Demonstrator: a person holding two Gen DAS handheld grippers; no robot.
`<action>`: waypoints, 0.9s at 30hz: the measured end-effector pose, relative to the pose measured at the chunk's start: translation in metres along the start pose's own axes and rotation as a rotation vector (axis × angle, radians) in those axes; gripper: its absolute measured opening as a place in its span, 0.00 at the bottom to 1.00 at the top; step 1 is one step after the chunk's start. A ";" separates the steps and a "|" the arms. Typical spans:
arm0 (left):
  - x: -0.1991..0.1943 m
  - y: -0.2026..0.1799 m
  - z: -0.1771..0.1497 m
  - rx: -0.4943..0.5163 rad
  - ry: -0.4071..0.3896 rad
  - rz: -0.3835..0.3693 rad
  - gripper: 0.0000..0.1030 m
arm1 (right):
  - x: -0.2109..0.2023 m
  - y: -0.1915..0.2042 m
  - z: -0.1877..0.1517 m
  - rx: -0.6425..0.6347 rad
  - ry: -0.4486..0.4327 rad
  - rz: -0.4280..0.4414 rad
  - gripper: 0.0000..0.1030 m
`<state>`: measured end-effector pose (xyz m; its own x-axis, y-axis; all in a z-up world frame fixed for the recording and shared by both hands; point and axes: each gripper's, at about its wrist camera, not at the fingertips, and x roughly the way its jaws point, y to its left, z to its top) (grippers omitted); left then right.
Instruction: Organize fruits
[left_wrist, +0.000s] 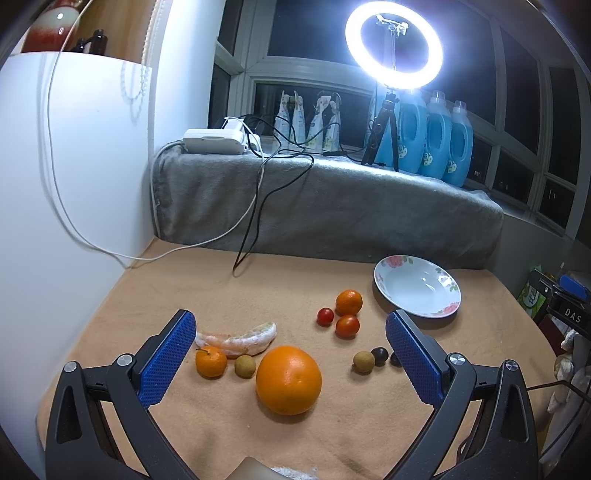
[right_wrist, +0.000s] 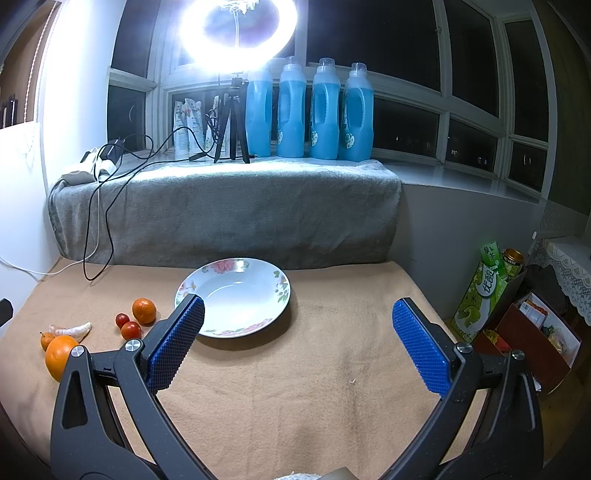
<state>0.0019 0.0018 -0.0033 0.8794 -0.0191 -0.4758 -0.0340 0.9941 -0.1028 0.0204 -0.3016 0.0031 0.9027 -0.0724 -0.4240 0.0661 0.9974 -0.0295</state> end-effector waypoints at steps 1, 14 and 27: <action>0.000 0.000 0.000 0.000 0.000 0.000 0.99 | 0.000 0.000 0.000 0.000 0.000 0.000 1.00; 0.000 0.000 0.000 -0.004 0.003 -0.002 0.99 | 0.000 0.001 0.000 -0.001 0.001 0.000 1.00; 0.002 0.004 -0.005 -0.017 0.014 0.001 0.99 | 0.006 0.006 -0.003 -0.005 0.019 0.014 1.00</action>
<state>0.0014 0.0054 -0.0092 0.8728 -0.0199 -0.4877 -0.0428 0.9922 -0.1171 0.0252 -0.2966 -0.0021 0.8952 -0.0585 -0.4418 0.0515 0.9983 -0.0279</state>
